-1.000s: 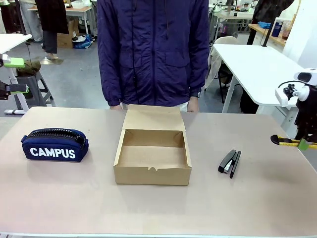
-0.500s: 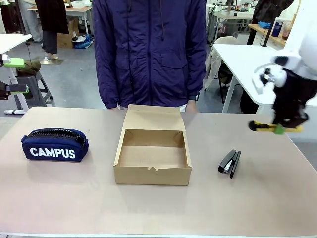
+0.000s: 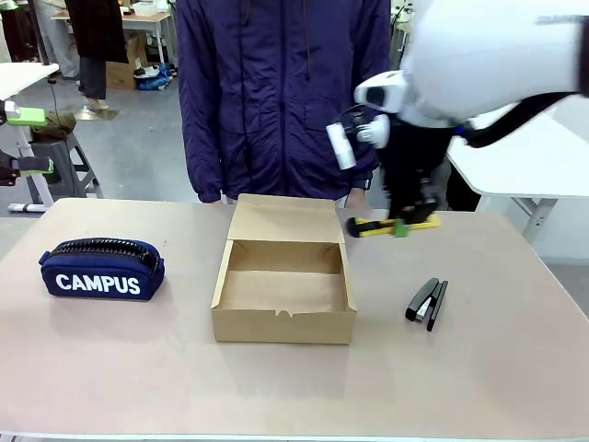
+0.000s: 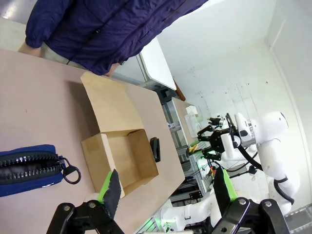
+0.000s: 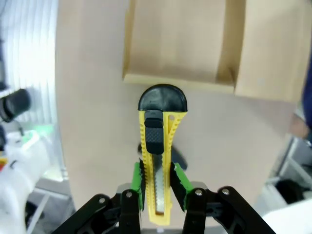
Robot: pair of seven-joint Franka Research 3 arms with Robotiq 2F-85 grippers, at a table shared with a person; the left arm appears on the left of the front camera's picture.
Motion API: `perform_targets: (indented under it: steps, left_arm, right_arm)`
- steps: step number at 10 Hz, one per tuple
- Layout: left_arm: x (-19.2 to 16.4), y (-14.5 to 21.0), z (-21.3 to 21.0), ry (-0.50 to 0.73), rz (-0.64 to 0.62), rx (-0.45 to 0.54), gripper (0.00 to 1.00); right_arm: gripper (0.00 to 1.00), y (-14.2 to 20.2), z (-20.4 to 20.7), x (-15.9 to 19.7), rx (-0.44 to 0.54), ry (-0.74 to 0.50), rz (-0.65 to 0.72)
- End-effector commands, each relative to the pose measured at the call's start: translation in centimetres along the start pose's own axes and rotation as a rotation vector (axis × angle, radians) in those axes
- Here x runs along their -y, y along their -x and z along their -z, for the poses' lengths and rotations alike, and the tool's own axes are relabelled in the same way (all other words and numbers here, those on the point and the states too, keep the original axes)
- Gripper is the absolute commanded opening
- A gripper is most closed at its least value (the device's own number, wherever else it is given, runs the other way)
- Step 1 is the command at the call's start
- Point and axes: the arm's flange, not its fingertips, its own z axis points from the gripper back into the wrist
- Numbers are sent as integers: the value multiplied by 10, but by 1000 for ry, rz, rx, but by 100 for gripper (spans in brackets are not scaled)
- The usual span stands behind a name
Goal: Pack the item into the box.
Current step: Pick up the item indicated by the person and place it inside the Mailer Box.
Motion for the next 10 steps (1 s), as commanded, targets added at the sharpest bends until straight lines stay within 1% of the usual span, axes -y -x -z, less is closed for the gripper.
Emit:
perform_targets:
  steps: [1, 2, 3, 4, 5, 6, 7, 9, 10]
  left_arm:
    - [1, 1, 2, 22, 19, 15, 100]
    - [1, 1, 2, 22, 19, 15, 100]
    - [1, 1, 2, 22, 19, 15, 100]
    - [1, 1, 2, 22, 19, 15, 100]
    - [1, 1, 2, 22, 19, 15, 100]
    - [1, 1, 2, 22, 19, 15, 100]
    - [1, 1, 2, 22, 19, 15, 100]
    - [1, 1, 2, 22, 19, 15, 100]
    - [1, 1, 2, 22, 19, 15, 100]
  right_arm:
    - [30, -51, 14, 27, 19, -4, -34]
    - [30, -80, 30, 33, 71, -11, -20]
    - [30, -101, 49, 38, 130, -38, 41]
    - [30, -116, 67, 41, 132, -41, 89]
    - [30, -125, 82, 46, 110, -28, 118]
    - [30, -129, 100, 49, 95, -49, 128]
    - [30, -128, 116, 54, 103, -83, 109]
    - [30, -118, 140, 63, 132, -126, 76]
    - [30, -114, 152, 63, 114, -133, 68]
